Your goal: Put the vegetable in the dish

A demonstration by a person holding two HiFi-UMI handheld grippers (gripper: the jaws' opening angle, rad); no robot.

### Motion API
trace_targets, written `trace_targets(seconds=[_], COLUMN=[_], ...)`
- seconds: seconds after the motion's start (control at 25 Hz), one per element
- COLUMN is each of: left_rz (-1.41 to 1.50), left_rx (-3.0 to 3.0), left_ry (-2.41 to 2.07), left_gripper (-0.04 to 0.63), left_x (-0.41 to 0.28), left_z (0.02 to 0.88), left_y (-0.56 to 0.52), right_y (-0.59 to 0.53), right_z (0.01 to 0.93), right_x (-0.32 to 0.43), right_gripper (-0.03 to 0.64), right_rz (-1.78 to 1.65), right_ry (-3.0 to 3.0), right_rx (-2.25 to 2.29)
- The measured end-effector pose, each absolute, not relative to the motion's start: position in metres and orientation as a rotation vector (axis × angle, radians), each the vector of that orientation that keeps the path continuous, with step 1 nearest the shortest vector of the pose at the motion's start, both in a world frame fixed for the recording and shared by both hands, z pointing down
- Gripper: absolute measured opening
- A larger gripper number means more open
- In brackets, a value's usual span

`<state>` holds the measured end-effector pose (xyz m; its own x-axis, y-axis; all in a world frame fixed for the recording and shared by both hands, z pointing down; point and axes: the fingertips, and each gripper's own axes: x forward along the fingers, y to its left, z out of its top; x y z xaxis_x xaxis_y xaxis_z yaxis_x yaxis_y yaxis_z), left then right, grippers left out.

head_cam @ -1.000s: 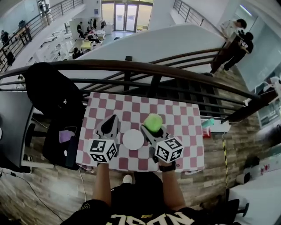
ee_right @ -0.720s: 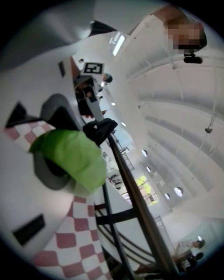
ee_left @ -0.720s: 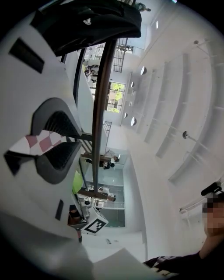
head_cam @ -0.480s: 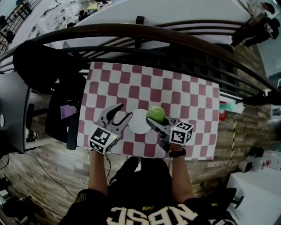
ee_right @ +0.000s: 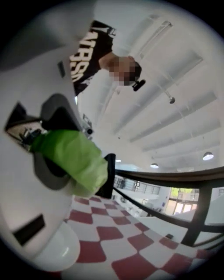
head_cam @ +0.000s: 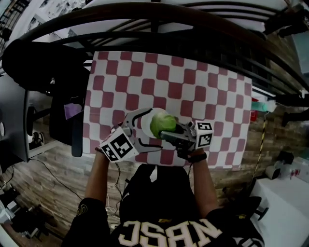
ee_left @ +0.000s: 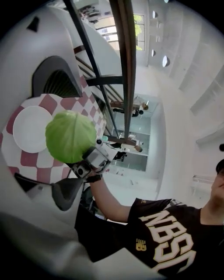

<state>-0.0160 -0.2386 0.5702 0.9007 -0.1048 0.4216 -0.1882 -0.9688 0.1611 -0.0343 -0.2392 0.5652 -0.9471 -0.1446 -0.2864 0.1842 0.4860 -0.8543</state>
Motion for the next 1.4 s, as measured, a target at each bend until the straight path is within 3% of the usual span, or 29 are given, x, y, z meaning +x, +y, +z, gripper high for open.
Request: trace_targets(seconds=[0.36,0.6,0.76,1.12,1.4], left_rz=[0.875,1.033,1.079,1.198,1.228], left_rx=[2.950,2.908,2.870,2.606,2.363], left_ry=[-0.011,-0.053,-0.145,-0.525,-0.758], left_gripper=[0.534,0.531,0.529,0.529,0.529], left_x=[0.008,0.007,0.002,-0.014,-0.017], left_z=[0.594,0.623,0.644,0.709,0.751], left_y=[-0.219,-0.219,-0.224,-0.246,-0.242], right_y=[-0.217,-0.212,-0.211,-0.276,-0.285], right_z=[0.539,0.577,0.615,0.627,0.633], right_x=[-0.033,-0.036,-0.017,0.057,0.050], right_gripper=[0.143,0.175,0.233,0.236,0.236], right_rz=[-1.331,-1.508,-1.562,-1.485,-1.483], right_ry=[2.344,2.489,2.730,2.565,2.491], right_rx=[0.393,0.373,0.230,-0.384,-0.520])
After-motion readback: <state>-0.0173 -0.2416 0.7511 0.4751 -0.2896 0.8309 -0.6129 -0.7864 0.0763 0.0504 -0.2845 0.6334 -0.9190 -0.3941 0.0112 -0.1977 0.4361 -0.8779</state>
